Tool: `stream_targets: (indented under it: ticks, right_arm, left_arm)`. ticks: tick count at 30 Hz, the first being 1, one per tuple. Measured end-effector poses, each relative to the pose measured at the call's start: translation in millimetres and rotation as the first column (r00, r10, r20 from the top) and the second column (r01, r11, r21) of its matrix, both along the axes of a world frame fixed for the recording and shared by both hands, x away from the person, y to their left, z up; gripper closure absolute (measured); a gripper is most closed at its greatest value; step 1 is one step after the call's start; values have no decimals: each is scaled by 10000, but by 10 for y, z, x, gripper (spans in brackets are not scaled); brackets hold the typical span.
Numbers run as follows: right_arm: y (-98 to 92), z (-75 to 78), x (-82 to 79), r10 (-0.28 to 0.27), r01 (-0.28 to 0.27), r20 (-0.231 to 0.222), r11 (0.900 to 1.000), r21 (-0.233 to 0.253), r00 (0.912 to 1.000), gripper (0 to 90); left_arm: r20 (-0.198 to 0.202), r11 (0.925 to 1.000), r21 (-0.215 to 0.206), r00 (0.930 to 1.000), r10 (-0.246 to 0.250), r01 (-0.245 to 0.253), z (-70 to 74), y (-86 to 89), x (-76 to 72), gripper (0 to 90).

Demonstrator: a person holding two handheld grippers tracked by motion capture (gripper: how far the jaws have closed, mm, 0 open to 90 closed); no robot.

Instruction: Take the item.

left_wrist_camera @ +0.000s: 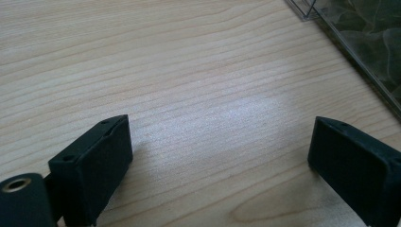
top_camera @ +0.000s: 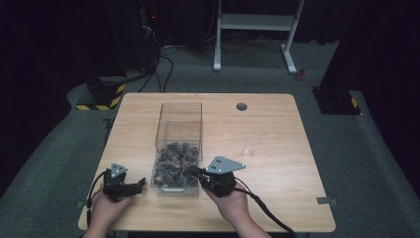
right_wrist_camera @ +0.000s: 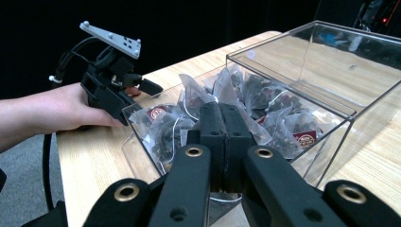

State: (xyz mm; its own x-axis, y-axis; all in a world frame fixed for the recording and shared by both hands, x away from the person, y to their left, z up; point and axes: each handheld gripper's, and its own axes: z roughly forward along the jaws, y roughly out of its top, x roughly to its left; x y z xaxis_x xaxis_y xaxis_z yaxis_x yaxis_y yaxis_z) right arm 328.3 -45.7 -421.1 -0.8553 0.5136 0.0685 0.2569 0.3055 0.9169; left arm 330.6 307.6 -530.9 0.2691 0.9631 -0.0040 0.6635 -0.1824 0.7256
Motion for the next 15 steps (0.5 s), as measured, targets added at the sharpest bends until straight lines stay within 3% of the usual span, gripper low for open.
stream_targets:
  ticks: [15]
  right_arm:
    - [-113, 26, -58, -26, 14, 333, 9993, 373, 9994, 900]
  left_arm:
    - [-13, 10000, -2, 10000, -5, 5, 1, 0, 0, 74]
